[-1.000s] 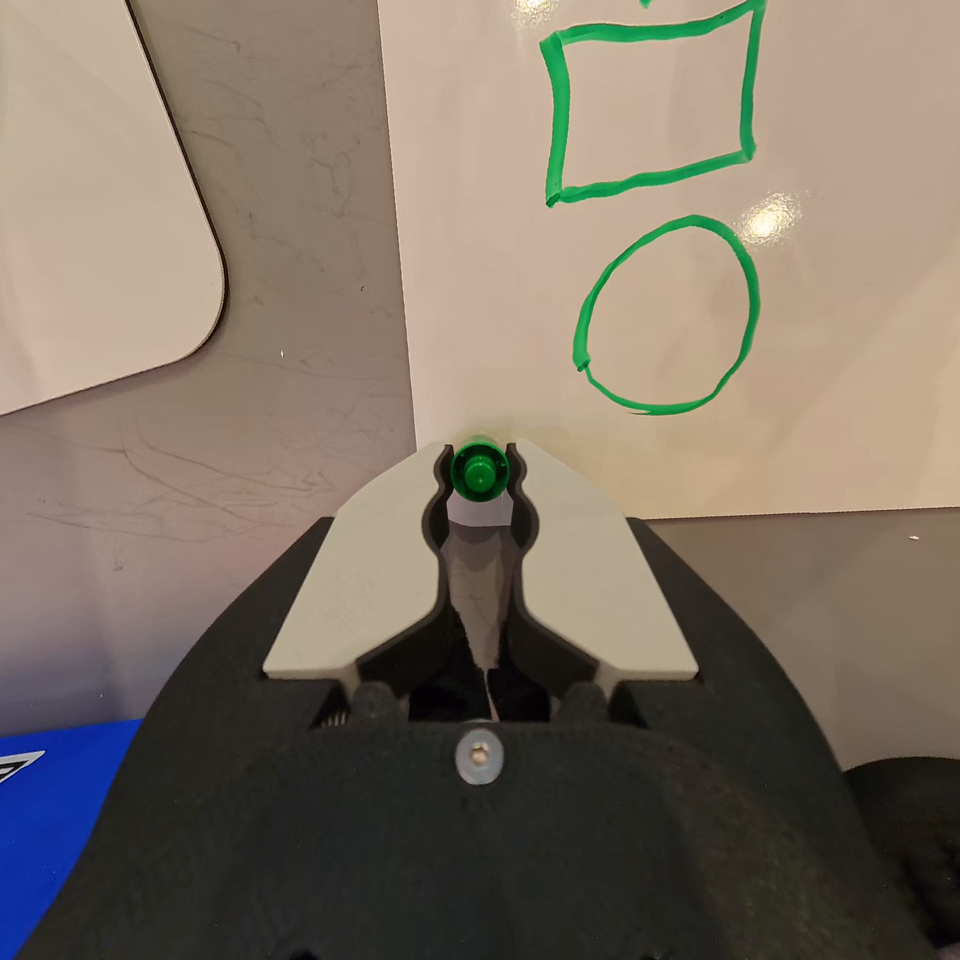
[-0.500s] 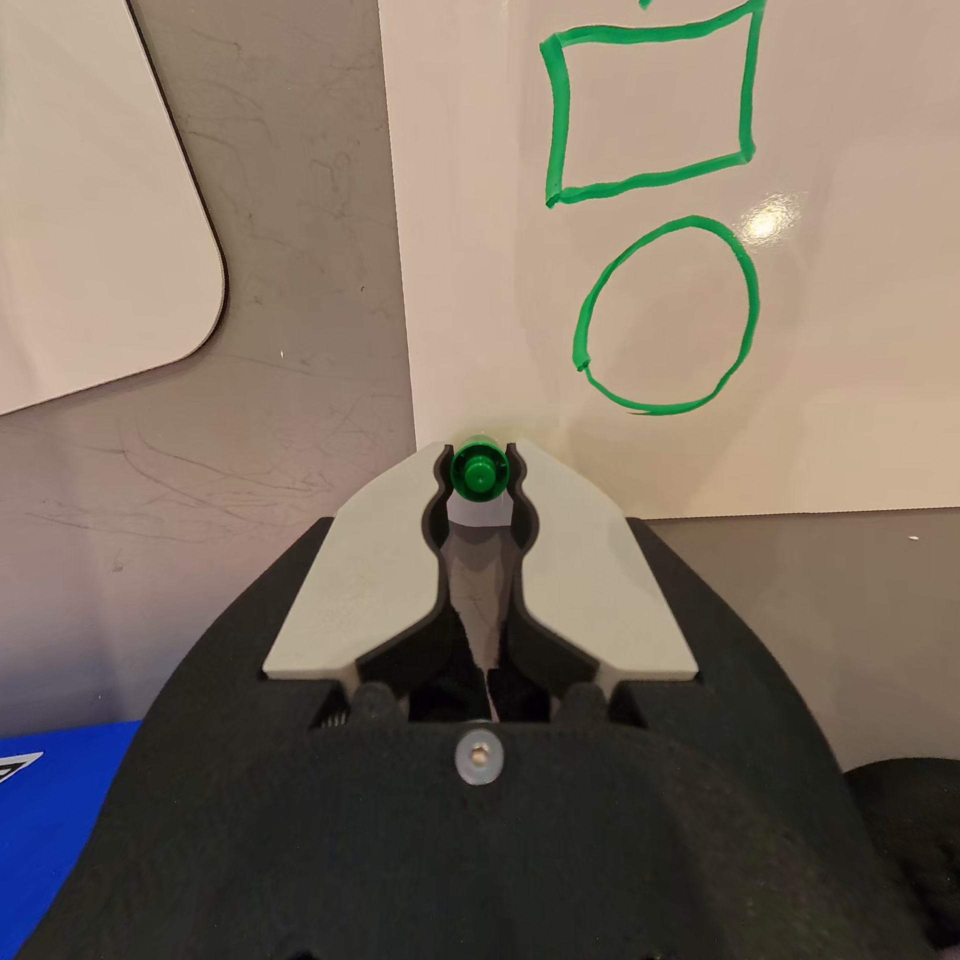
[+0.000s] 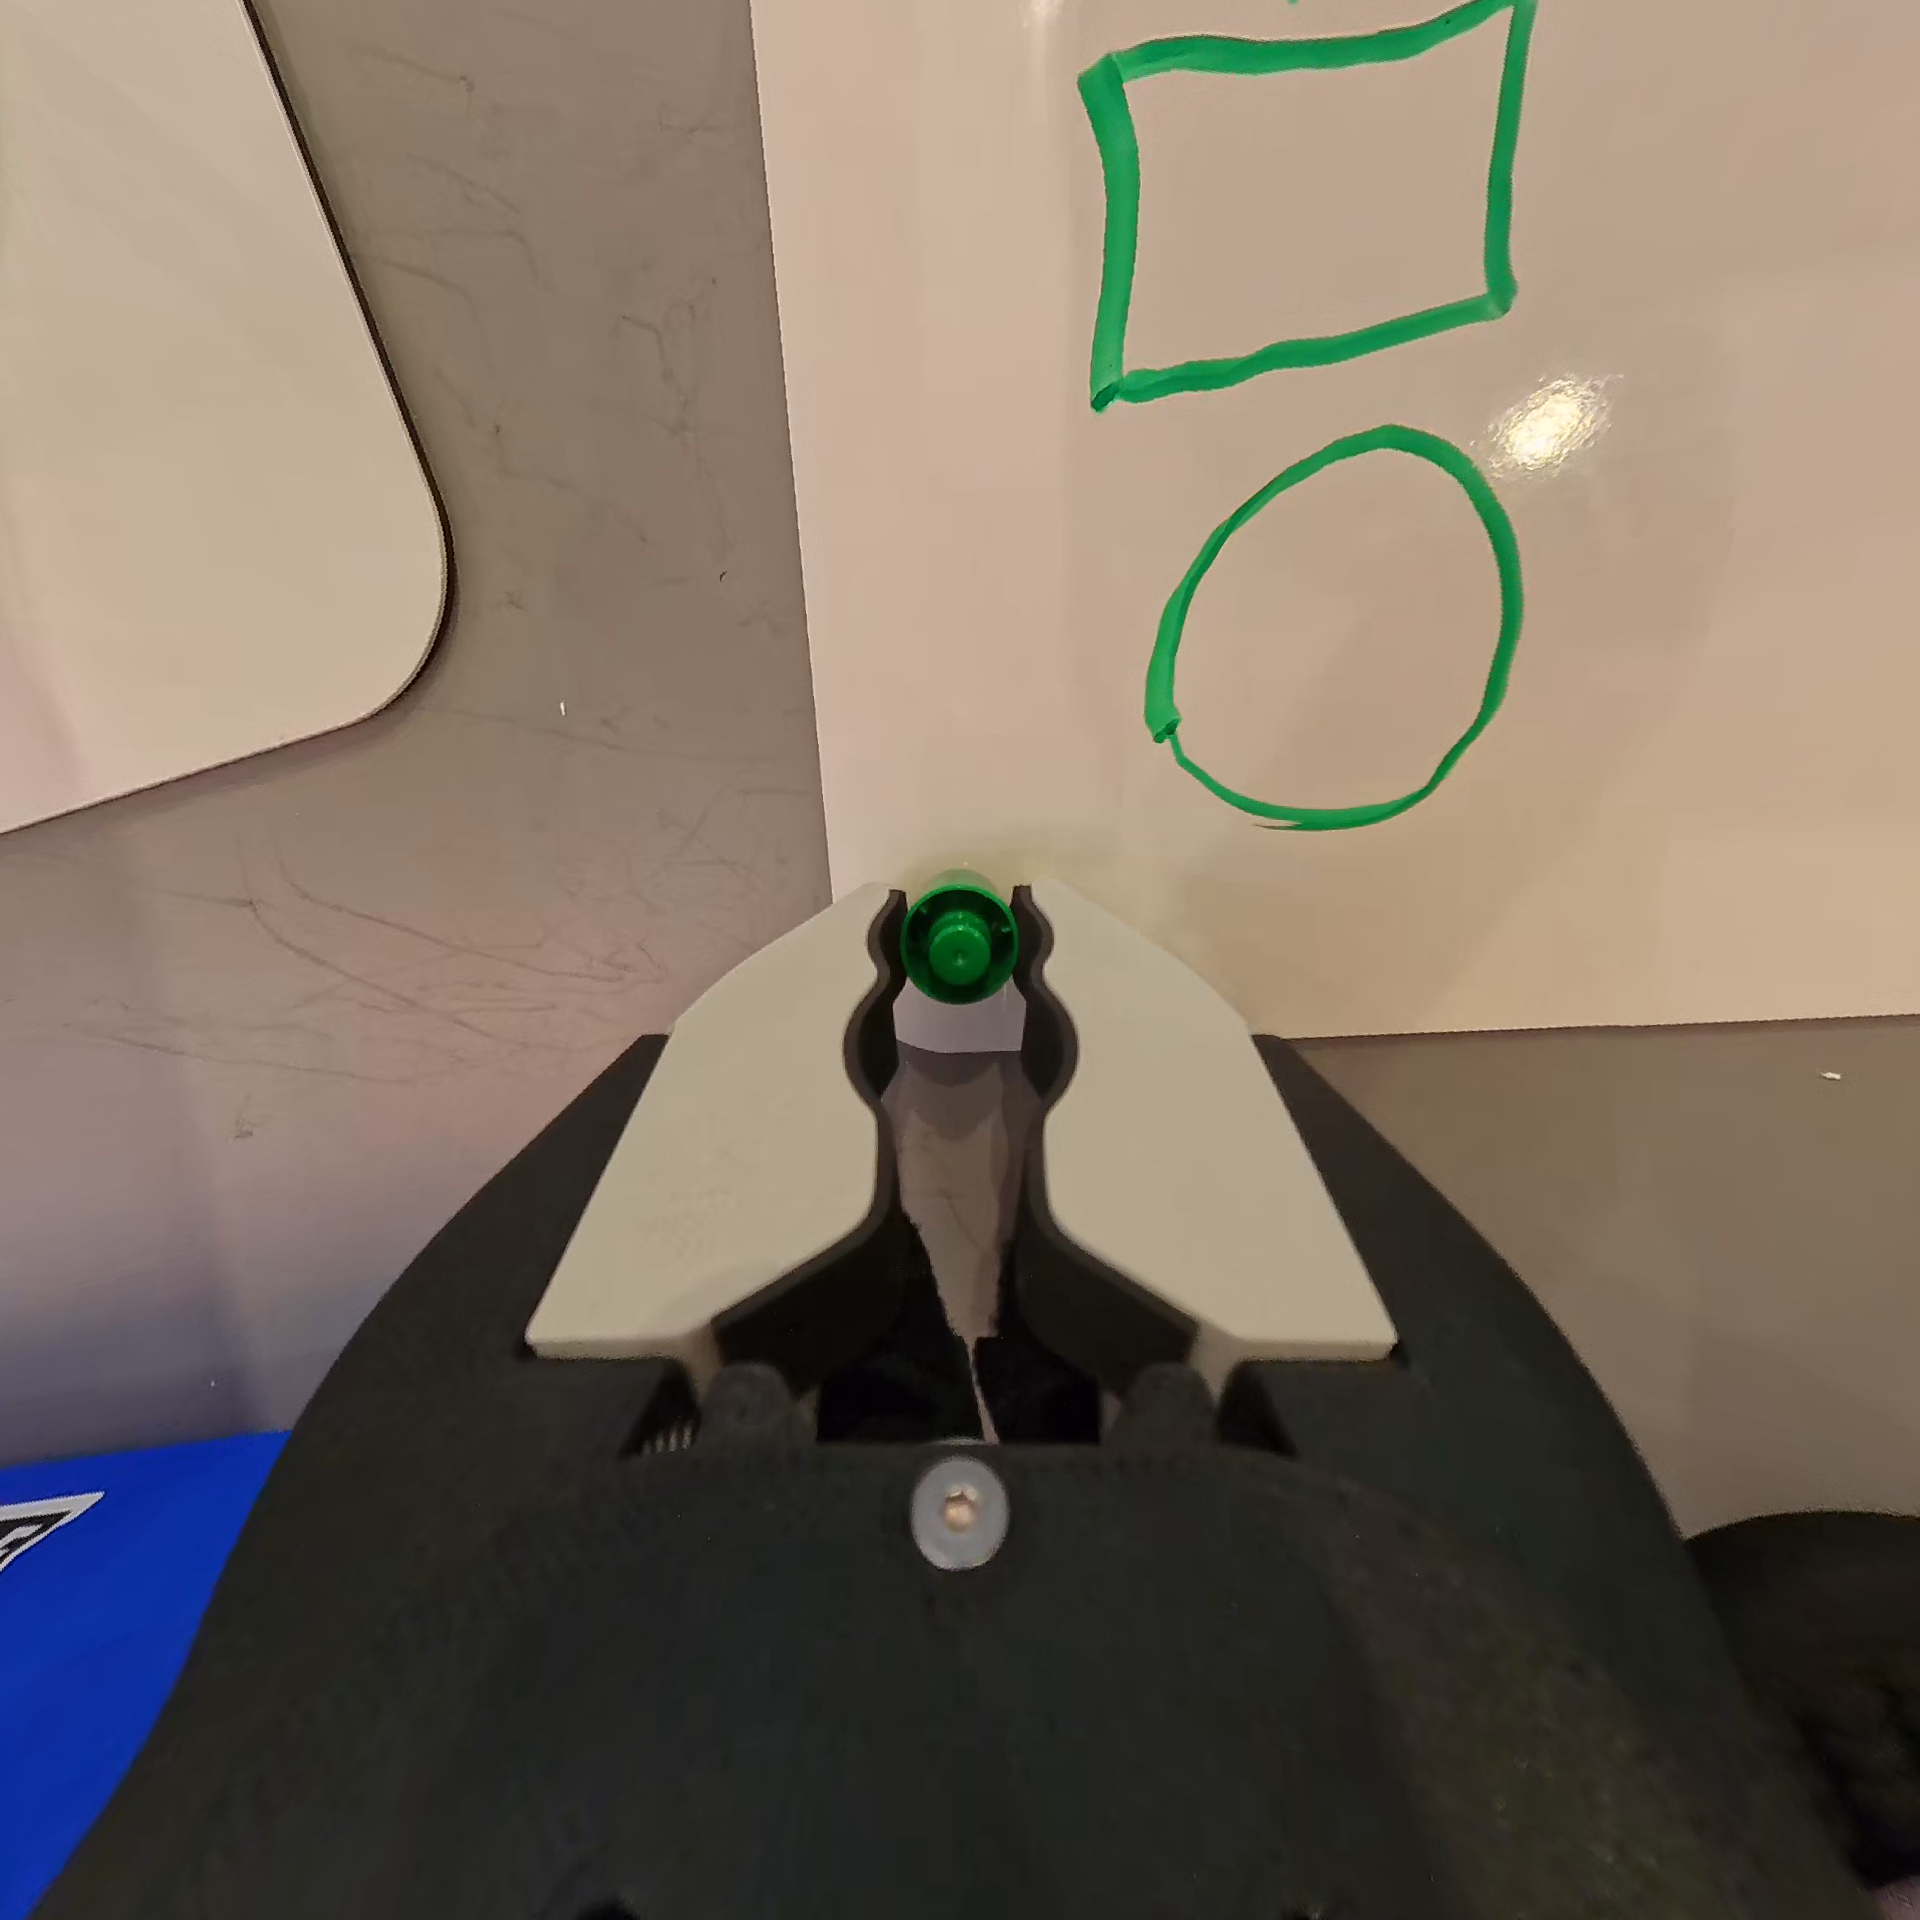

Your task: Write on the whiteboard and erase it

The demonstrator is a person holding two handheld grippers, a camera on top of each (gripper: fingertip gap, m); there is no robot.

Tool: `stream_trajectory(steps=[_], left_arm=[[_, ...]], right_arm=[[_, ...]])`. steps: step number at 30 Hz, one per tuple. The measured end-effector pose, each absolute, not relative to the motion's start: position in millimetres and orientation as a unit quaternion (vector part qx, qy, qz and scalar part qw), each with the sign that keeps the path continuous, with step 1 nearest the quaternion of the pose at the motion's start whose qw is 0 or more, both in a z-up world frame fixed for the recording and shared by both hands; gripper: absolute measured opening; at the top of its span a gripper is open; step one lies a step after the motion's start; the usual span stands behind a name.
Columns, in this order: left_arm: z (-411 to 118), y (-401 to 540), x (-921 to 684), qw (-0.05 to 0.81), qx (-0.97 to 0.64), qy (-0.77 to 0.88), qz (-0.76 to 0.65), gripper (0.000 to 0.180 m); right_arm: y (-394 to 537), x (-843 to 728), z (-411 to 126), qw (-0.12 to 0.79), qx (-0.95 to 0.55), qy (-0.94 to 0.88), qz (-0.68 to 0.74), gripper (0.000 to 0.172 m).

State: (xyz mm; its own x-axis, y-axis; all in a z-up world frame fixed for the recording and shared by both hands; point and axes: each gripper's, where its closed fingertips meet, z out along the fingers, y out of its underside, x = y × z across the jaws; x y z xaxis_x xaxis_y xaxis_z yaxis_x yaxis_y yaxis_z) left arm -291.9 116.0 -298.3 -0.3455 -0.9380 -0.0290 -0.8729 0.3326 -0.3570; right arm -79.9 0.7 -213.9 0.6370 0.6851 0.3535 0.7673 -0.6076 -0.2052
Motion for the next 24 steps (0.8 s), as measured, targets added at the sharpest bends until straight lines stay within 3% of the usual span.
stream_trajectory(steps=[10,18,24], left_arm=[[-298.4,115.4,-291.7,0.114,-0.562,0.807,-0.142,0.02],[-298.3,114.7,-290.5,0.109,-0.564,0.803,-0.157,0.02],[-298.5,113.8,-289.4,0.106,-0.557,0.809,-0.152,0.02]], right_arm=[[-13.3,-73.0,-195.6,0.22,-0.884,-0.394,-0.117,0.02],[46.2,-90.2,-172.1,0.31,-0.829,-0.466,0.007,0.02],[71.6,-90.5,-161.5,0.337,-0.795,-0.504,0.019,0.02]])
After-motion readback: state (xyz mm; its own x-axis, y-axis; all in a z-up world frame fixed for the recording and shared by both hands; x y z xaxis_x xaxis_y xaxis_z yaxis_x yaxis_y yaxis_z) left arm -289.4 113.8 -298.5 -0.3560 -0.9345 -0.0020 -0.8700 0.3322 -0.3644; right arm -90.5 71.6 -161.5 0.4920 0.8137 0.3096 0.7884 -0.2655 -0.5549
